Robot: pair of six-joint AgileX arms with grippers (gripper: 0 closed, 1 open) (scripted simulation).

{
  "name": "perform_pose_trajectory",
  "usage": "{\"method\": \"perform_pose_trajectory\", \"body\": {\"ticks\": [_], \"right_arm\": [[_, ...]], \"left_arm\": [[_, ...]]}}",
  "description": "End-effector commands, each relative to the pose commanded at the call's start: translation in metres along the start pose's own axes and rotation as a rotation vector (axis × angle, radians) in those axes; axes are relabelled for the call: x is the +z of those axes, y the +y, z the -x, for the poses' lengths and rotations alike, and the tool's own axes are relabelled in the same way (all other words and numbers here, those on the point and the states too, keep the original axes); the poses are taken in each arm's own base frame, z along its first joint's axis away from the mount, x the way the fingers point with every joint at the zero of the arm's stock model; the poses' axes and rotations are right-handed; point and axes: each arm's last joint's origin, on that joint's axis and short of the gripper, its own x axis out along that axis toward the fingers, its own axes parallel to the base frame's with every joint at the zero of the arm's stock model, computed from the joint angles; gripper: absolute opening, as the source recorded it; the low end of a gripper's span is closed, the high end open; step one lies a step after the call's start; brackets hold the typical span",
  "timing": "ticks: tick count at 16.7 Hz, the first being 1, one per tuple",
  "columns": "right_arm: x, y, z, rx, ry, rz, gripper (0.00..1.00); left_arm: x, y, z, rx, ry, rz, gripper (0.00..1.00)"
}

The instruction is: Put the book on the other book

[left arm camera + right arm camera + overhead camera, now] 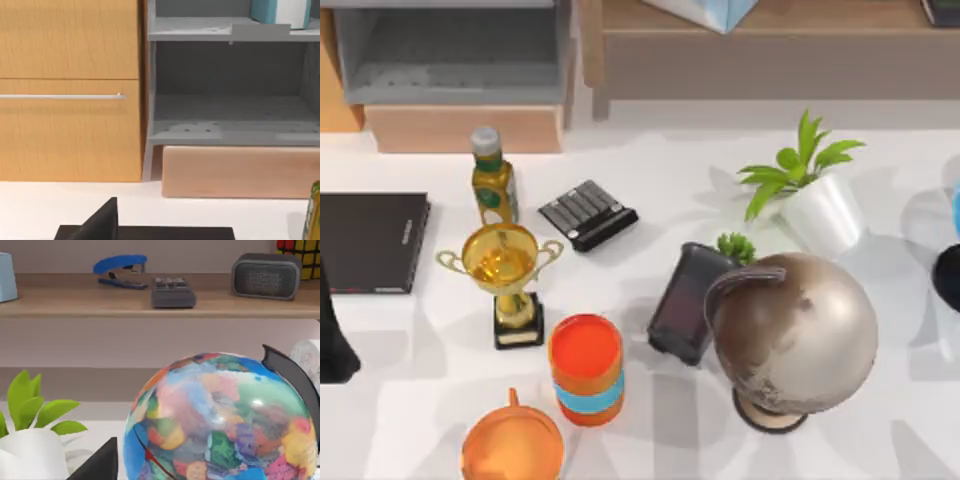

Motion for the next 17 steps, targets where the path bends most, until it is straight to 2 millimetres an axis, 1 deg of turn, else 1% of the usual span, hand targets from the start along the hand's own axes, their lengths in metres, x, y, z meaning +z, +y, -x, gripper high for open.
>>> {"method": "perform_pose_trajectory", "body": {"ticks": [2, 4, 5, 7, 9, 10, 11, 13, 15, 17], "right_arm": [[0.000, 0.000, 0.000, 0.000, 0.000, 0.000, 1.00], [0.000, 0.000, 0.000, 0.000, 0.000, 0.000, 1.00], [0.000, 0.000, 0.000, 0.000, 0.000, 0.000, 1.00], [0.000, 0.000, 0.000, 0.000, 0.000, 0.000, 1.00], [0.000, 0.000, 0.000, 0.000, 0.000, 0.000, 1.00], [0.000, 0.000, 0.000, 0.000, 0.000, 0.000, 1.00], [0.000, 0.000, 0.000, 0.000, 0.000, 0.000, 1.00], [0.000, 0.000, 0.000, 0.000, 0.000, 0.000, 1.00], [0.000, 0.000, 0.000, 0.000, 0.000, 0.000, 1.00], [0.000, 0.000, 0.000, 0.000, 0.000, 0.000, 1.00]], "left_arm": [[0.000, 0.000, 0.000, 0.000, 0.000, 0.000, 1.00], [0.009, -0.001, 0.000, -0.001, -0.013, 0.001, 1.00], [0.018, -0.001, -0.001, -0.002, -0.023, 0.001, 1.00], [0.041, -0.002, -0.004, -0.006, -0.047, 0.003, 1.00], [0.070, -0.005, -0.014, -0.009, -0.066, 0.007, 1.00], [0.085, -0.006, -0.022, -0.011, -0.070, 0.009, 1.00], [0.100, -0.009, -0.034, -0.013, -0.070, 0.011, 1.00], [0.126, -0.015, -0.064, -0.016, -0.063, 0.014, 1.00], [0.145, -0.024, -0.105, -0.018, -0.048, 0.016, 1.00], [0.152, -0.038, -0.152, -0.019, -0.030, 0.017, 1.00]]}}
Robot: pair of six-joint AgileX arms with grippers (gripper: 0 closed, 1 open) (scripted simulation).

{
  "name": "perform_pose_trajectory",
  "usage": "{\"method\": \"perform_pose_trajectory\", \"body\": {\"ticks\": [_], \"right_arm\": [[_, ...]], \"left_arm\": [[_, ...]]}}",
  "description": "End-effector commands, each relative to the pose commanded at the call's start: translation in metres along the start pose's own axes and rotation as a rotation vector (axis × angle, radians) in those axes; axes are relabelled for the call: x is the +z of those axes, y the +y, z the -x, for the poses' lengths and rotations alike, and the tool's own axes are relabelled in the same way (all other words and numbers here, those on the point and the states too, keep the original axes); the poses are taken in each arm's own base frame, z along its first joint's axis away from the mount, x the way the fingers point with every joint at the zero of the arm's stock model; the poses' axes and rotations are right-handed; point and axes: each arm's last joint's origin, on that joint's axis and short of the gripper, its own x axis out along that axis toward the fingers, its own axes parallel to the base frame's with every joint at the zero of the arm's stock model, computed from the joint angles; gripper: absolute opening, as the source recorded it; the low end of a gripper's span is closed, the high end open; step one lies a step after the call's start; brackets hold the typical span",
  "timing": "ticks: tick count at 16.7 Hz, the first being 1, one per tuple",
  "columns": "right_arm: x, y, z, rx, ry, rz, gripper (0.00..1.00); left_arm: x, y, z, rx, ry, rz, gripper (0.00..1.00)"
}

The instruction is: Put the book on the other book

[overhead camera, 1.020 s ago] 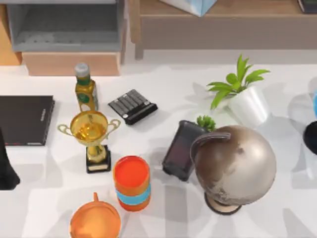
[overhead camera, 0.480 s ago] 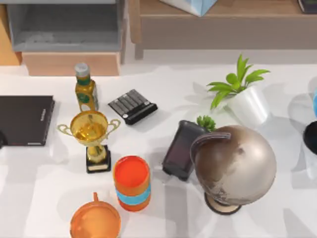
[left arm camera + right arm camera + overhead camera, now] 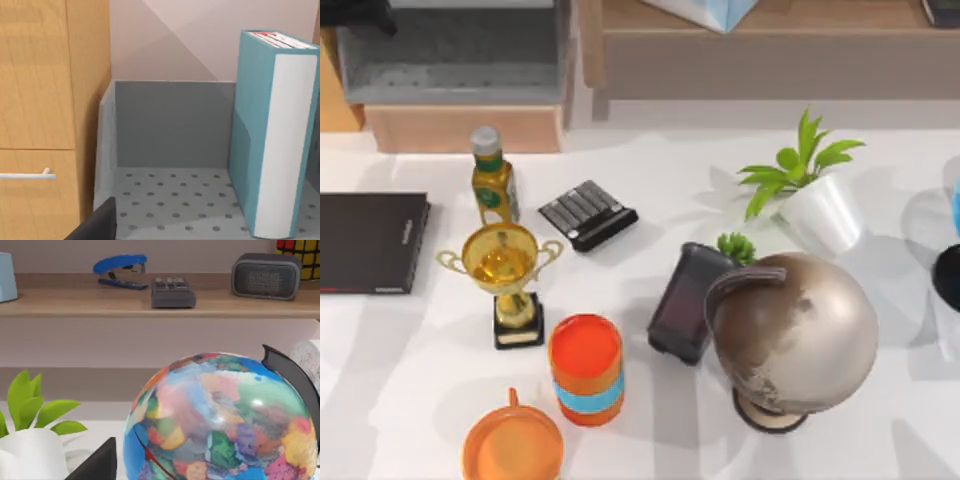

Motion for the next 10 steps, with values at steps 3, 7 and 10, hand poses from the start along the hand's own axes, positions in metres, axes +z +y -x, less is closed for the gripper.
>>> {"method": "perform_pose_trajectory", "body": {"ticks": [3, 7, 10], "right_arm": [[0.000, 0.000, 0.000, 0.000, 0.000, 0.000, 1.00], [0.000, 0.000, 0.000, 0.000, 0.000, 0.000, 1.00], [0.000, 0.000, 0.000, 0.000, 0.000, 0.000, 1.00]], "left_arm": [[-0.012, -0.023, -0.071, 0.000, 0.027, -0.002, 1.00], [-0.047, -0.051, -0.141, 0.001, 0.043, -0.004, 1.00], [-0.066, -0.065, -0.167, 0.002, 0.037, -0.002, 1.00]]}}
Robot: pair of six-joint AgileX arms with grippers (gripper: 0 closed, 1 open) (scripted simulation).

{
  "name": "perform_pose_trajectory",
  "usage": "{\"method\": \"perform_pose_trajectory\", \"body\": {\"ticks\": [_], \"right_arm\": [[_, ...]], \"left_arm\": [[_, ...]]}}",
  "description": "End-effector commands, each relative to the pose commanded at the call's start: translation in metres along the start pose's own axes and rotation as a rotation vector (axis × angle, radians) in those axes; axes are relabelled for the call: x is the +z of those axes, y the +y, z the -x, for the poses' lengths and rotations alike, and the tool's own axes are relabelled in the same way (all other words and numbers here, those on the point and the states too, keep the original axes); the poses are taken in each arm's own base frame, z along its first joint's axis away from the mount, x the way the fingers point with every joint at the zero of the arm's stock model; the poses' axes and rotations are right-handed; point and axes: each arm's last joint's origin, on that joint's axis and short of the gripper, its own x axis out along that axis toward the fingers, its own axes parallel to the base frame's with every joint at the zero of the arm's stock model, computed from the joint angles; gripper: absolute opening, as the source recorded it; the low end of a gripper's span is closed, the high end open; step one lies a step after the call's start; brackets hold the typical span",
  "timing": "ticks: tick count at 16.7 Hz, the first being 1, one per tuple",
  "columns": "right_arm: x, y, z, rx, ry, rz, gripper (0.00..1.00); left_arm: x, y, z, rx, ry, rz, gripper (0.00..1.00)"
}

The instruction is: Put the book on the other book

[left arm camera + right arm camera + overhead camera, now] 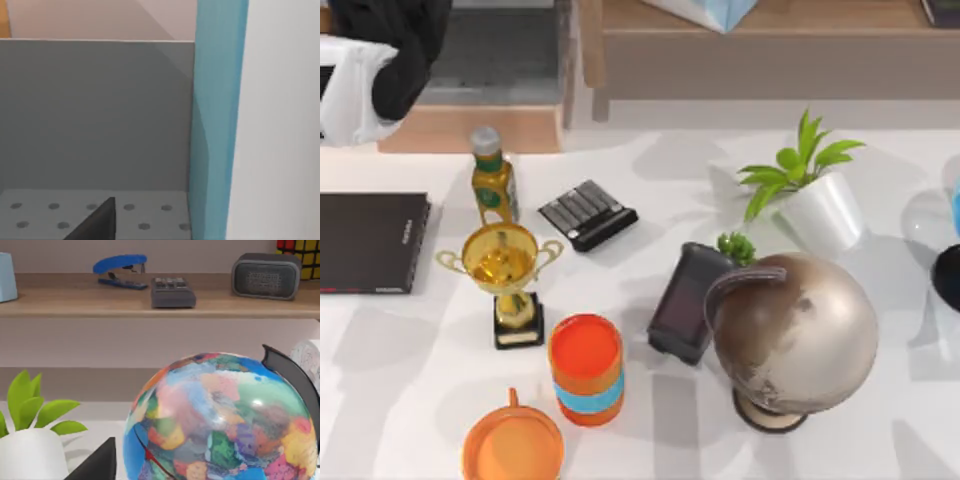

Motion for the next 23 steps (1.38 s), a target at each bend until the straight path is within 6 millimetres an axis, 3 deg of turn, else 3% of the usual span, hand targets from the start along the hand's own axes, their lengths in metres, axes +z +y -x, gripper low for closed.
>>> {"method": "perform_pose_trajectory", "body": {"ticks": [8, 15, 20, 23], "right_arm": [[0.000, 0.000, 0.000, 0.000, 0.000, 0.000, 1.00], [0.000, 0.000, 0.000, 0.000, 0.000, 0.000, 1.00], [0.000, 0.000, 0.000, 0.000, 0.000, 0.000, 1.00], [0.000, 0.000, 0.000, 0.000, 0.000, 0.000, 1.00]], "left_arm": [[-0.005, -0.001, -0.007, 0.004, 0.000, 0.000, 1.00], [0.022, 0.009, -0.026, 0.000, -0.004, 0.001, 1.00], [-0.004, -0.002, -0.037, 0.002, 0.000, 0.001, 1.00], [-0.005, -0.004, -0.037, 0.000, -0.003, 0.001, 1.00]]}}
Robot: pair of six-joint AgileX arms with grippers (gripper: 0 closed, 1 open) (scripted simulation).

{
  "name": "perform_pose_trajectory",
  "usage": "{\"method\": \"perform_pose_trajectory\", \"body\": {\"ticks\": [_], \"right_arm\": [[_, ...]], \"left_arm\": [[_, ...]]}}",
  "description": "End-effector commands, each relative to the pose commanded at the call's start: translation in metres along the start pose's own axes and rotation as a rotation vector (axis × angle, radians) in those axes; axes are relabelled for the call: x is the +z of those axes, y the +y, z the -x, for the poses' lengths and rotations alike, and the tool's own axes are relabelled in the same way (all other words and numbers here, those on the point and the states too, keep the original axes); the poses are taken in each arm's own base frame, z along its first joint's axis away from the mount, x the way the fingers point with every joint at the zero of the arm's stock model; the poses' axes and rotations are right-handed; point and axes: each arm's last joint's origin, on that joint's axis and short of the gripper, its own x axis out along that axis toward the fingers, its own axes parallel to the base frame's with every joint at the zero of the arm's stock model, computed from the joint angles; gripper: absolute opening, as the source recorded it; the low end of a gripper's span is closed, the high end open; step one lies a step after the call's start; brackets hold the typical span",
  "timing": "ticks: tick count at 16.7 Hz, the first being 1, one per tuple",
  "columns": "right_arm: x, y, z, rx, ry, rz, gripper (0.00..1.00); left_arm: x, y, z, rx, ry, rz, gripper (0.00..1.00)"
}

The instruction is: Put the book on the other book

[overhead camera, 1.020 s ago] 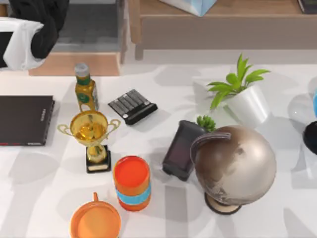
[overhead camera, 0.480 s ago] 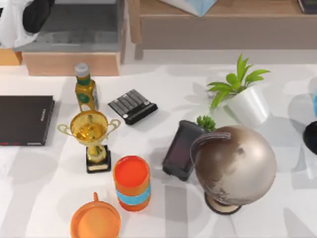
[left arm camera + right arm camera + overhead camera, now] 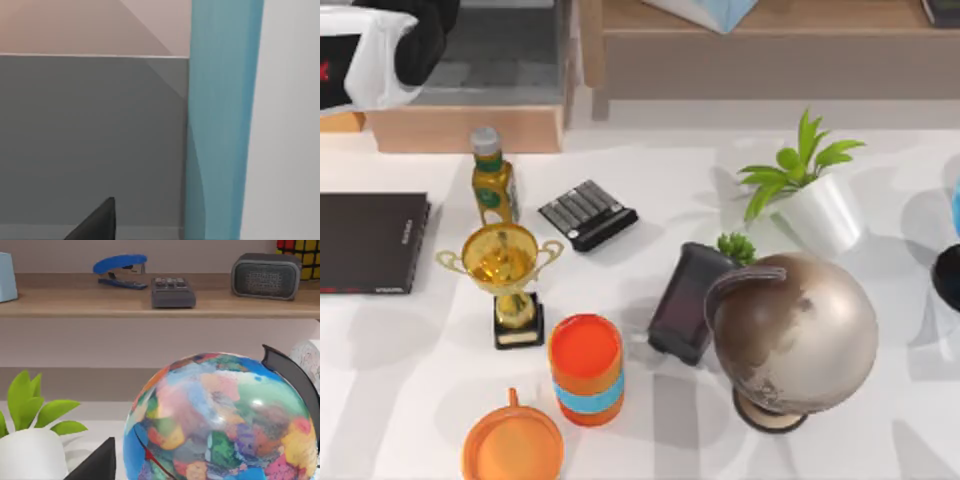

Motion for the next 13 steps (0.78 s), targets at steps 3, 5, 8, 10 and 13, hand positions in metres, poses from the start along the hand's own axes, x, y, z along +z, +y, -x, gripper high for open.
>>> {"method": "perform_pose_trajectory", "body": {"ticks": [3, 5, 8, 10, 13], "right_arm": [[0.0000, 0.0000, 0.0000, 0.000, 0.000, 0.000, 1.00], [0.0000, 0.0000, 0.0000, 0.000, 0.000, 0.000, 1.00], [0.0000, 0.0000, 0.0000, 0.000, 0.000, 0.000, 1.00], [0.0000, 0.0000, 0.0000, 0.000, 0.000, 0.000, 1.00], [0.0000, 0.0000, 0.0000, 0.000, 0.000, 0.000, 1.00]], "left_arm": [[0.0000, 0.0000, 0.0000, 0.000, 0.000, 0.000, 0.85], [0.0000, 0.0000, 0.0000, 0.000, 0.000, 0.000, 0.70], [0.0000, 0.0000, 0.0000, 0.000, 0.000, 0.000, 0.47], [0.0000, 0.0000, 0.0000, 0.000, 0.000, 0.000, 0.32], [0.0000, 0.0000, 0.0000, 0.000, 0.000, 0.000, 0.10]]}}
